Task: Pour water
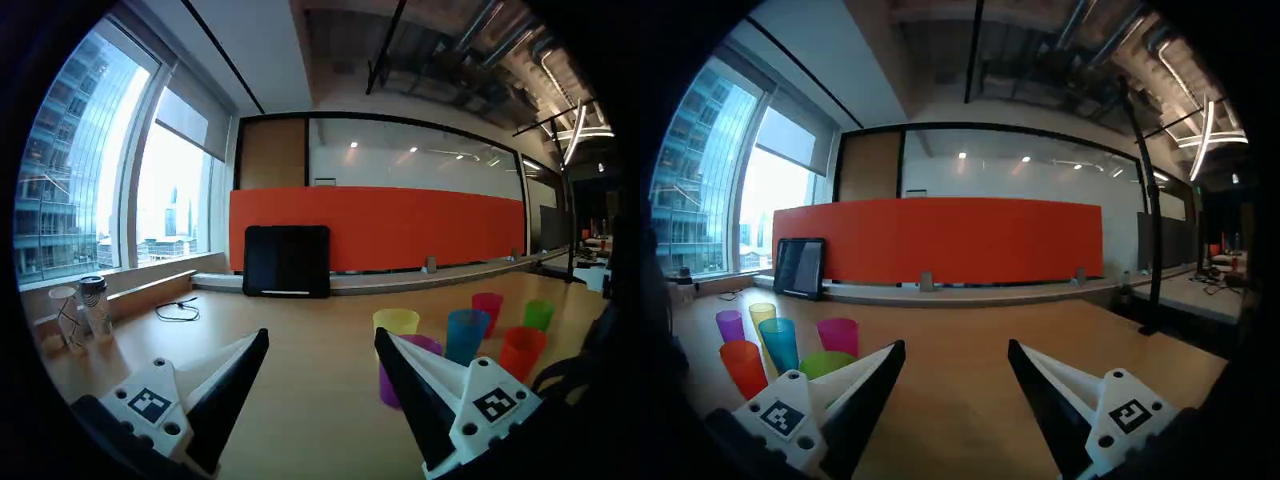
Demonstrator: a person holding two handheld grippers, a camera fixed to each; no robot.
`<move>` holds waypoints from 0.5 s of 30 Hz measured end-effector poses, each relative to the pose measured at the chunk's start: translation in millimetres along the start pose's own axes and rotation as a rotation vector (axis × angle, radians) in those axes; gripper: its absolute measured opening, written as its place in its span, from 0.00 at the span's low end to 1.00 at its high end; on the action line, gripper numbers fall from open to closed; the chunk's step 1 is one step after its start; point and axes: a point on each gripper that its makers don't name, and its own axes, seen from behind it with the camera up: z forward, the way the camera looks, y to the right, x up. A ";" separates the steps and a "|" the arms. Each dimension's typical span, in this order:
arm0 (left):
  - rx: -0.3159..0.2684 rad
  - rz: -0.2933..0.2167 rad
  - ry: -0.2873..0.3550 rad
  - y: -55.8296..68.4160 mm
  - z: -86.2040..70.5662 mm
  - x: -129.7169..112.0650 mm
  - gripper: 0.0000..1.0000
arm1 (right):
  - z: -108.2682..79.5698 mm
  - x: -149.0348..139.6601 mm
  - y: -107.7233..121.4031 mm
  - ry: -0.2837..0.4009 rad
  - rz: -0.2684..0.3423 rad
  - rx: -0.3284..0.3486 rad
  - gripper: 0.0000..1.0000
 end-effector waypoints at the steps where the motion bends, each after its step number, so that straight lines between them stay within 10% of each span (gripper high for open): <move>1: 0.000 0.000 0.000 0.1 0.1 0.4 0.99 | -0.1 0.0 0.0 0.000 0.000 0.000 0.99; 15: -0.001 0.000 0.000 0.8 0.6 1.1 0.99 | -0.8 0.7 0.2 0.000 0.000 0.000 0.99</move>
